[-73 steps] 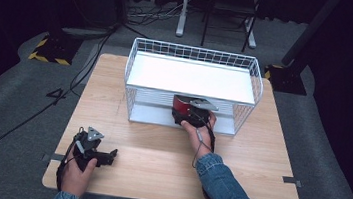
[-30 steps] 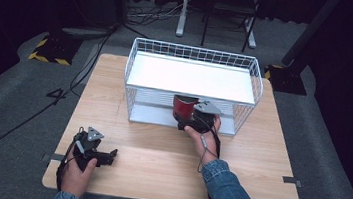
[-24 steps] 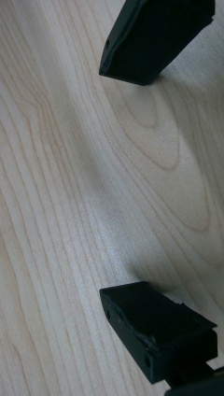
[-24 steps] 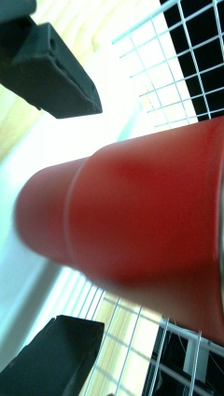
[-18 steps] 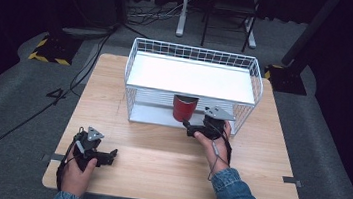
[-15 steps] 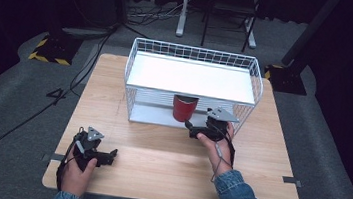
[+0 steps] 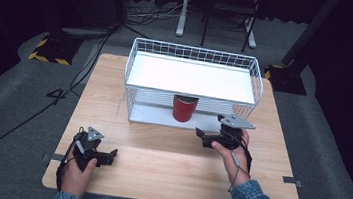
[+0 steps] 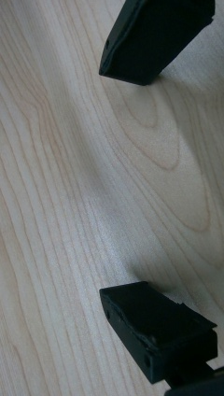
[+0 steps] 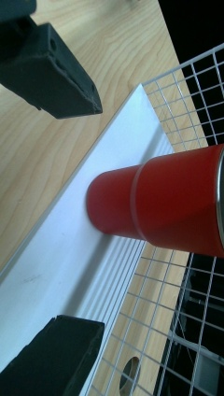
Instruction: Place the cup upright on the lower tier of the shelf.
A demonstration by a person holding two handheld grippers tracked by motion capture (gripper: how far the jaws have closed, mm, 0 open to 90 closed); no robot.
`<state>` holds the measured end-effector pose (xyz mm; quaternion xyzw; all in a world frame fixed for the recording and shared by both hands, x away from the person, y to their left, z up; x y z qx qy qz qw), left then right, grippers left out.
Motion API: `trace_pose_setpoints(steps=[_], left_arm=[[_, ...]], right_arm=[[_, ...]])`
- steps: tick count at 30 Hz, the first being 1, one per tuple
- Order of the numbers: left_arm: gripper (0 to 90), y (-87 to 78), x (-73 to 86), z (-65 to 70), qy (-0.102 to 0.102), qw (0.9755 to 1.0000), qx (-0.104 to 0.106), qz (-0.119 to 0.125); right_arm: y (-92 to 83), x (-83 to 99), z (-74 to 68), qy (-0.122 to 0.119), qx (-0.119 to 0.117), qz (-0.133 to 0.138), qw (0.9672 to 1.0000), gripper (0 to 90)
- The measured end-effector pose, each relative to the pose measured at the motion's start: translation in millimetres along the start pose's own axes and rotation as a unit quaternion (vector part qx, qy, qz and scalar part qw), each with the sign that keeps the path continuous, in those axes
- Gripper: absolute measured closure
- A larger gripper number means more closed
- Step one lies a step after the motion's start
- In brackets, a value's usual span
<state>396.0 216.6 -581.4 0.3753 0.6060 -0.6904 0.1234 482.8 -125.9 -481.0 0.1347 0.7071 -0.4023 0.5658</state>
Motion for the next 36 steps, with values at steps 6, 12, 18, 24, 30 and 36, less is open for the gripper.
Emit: trace_pose_setpoints(steps=[6, 12, 18, 24, 30, 36], left_arm=[[0.1, -1.3, 1.6, -0.3, 0.001, 1.0000, 0.003, 0.000], [0.1, -1.9, 2.3, -0.8, 0.002, 1.0000, 0.003, 0.000], [0.1, -2.2, 2.6, -1.0, 0.003, 1.0000, 0.004, 0.000], [0.0, -2.1, 2.6, -1.0, 0.003, 1.0000, 0.005, 0.000], [0.0, -1.7, 2.0, -1.4, 0.002, 1.0000, 0.004, 0.000], [0.0, -1.1, 1.5, -1.7, 0.002, 1.0000, 0.005, 0.000]], right_arm=[[-16.9, 0.4, 5.0, -0.002, -0.001, -0.002, 1.0000, 0.0], [-32.2, 2.6, 10.3, -0.002, -0.002, -0.007, 1.0000, 0.1], [-56.1, 8.9, 21.9, 0.002, -0.001, -0.014, 0.9999, 2.3], [-75.5, 25.6, 38.5, 0.021, 0.017, -0.033, 0.9991, 6.0], [-88.8, 42.9, 52.3, 0.031, 0.034, -0.053, 0.9976, 5.9], [-96.3, 59.0, 61.6, 0.033, 0.052, -0.082, 0.9947, 6.0]])
Point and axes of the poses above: each handheld gripper's, and its own axes: y roughly forward along the jaws, x roughly out of its underside, z roughly to its right, the point moved 10 cm from there along y, roughly forward along the jaws, and after that the axes turned 3 degrees about -x, right-handed, at the moved point
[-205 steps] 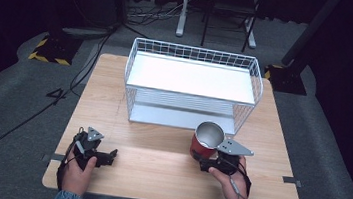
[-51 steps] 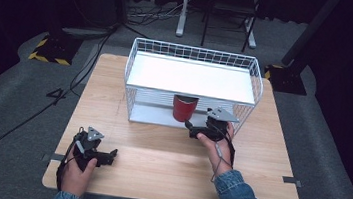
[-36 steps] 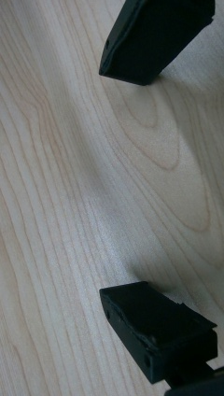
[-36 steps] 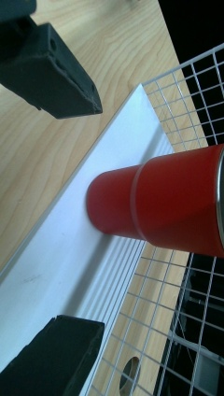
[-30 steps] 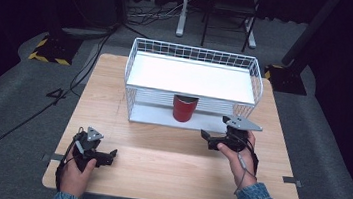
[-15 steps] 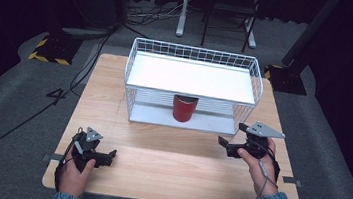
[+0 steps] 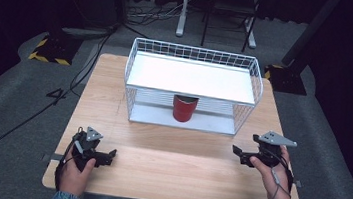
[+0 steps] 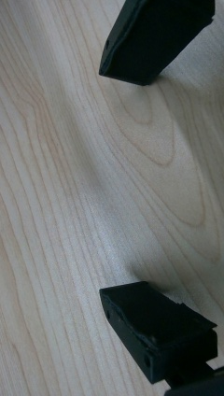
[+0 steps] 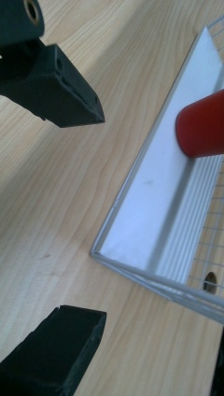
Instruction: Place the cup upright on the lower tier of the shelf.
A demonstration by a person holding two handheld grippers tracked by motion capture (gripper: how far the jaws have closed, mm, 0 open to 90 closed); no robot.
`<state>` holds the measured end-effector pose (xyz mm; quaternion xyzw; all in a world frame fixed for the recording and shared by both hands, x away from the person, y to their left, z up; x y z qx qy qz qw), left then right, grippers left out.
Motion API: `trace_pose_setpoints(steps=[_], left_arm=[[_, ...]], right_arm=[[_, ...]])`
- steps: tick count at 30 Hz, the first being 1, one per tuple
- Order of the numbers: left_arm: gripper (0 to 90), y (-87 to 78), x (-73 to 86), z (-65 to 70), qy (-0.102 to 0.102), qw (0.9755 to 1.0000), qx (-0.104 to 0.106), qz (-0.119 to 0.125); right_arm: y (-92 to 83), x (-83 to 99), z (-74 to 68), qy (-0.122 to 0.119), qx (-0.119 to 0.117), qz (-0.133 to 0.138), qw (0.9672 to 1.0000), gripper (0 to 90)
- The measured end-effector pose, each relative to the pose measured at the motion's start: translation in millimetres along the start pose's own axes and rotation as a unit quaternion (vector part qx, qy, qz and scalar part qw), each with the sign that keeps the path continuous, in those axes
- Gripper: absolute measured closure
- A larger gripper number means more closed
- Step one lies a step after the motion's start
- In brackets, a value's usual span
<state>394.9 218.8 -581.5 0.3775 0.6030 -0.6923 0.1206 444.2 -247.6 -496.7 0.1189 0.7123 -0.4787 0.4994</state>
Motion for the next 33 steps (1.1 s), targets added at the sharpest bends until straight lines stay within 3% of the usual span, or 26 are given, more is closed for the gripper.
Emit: trace_pose_setpoints(steps=[18, 28, 33], left_arm=[[0.0, 0.0, 0.0, -0.1, 0.001, 1.0000, 0.000, 0.000], [0.0, 0.0, 0.0, -0.1, 0.000, 1.0000, 0.000, 0.000], [0.0, 0.0, 0.0, -0.1, 0.000, 1.0000, 0.000, 0.000]], right_arm=[[8.9, 60.3, 22.9, 0.044, 0.008, -0.062, 0.9971, 7.2], [13.2, 78.1, 25.1, 0.033, 0.014, -0.082, 0.9959, 7.4], [15.9, 82.2, 25.1, 0.009, 0.019, -0.087, 0.9960, 5.8]])
Point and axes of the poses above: each handheld gripper's, and its own axes: y roughly forward along the jaws, x roughly out of its underside, z roughly to its right, the point moved 10 cm from there along y, roughly forward along the jaws, and after that the axes turned 3 degrees about -x, right-handed, at the moved point
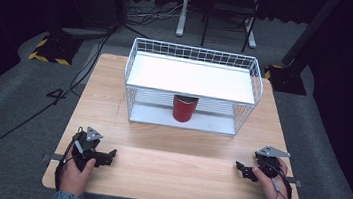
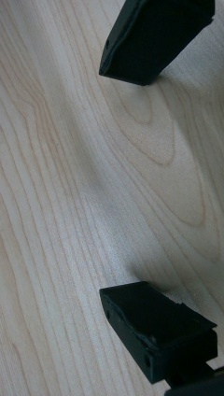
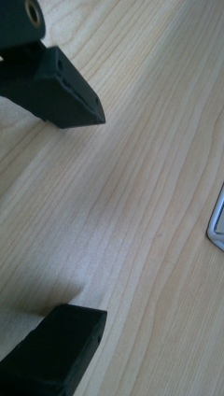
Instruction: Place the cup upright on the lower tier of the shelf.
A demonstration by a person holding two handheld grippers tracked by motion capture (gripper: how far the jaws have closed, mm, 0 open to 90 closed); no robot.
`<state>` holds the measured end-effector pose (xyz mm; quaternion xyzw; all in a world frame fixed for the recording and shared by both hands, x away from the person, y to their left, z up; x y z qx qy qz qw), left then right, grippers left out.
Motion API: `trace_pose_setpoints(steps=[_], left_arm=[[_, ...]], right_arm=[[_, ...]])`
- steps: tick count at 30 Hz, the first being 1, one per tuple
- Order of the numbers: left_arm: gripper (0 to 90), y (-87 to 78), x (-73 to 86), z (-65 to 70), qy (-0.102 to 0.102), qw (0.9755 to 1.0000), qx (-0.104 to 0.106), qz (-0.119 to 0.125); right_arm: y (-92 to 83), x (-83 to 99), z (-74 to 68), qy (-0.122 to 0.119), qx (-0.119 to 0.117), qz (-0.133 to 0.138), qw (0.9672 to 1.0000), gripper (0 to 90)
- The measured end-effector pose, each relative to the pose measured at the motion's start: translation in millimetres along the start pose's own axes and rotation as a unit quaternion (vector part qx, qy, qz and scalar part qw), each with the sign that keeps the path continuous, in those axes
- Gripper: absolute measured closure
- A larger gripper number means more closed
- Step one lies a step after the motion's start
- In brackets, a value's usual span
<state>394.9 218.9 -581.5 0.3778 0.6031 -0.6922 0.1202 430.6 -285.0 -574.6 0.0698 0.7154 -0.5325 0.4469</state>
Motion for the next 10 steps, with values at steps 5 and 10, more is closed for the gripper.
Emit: trace_pose_setpoints(steps=[5, 10], left_arm=[[0.0, 0.0, 0.0, 0.1, 0.000, 1.0000, 0.000, 0.000], [0.0, 0.2, -0.3, -0.2, -0.001, 1.0000, -0.001, 0.000]], right_arm=[[2.4, 1.0, -5.3, -0.018, -0.016, -0.003, 0.9997, 0.0], [2.5, 1.0, -6.9, -0.022, -0.021, -0.003, 0.9995, 0.1]])
Point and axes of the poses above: each handheld gripper's, and its own axes: y roughly forward along the jaws, x roughly out of its underside, z roughly to its right, the point moved 10 cm from there along y, roughly forward along the jaws, and after that the axes turned 3 degrees about -x, right-handed, at the moved point
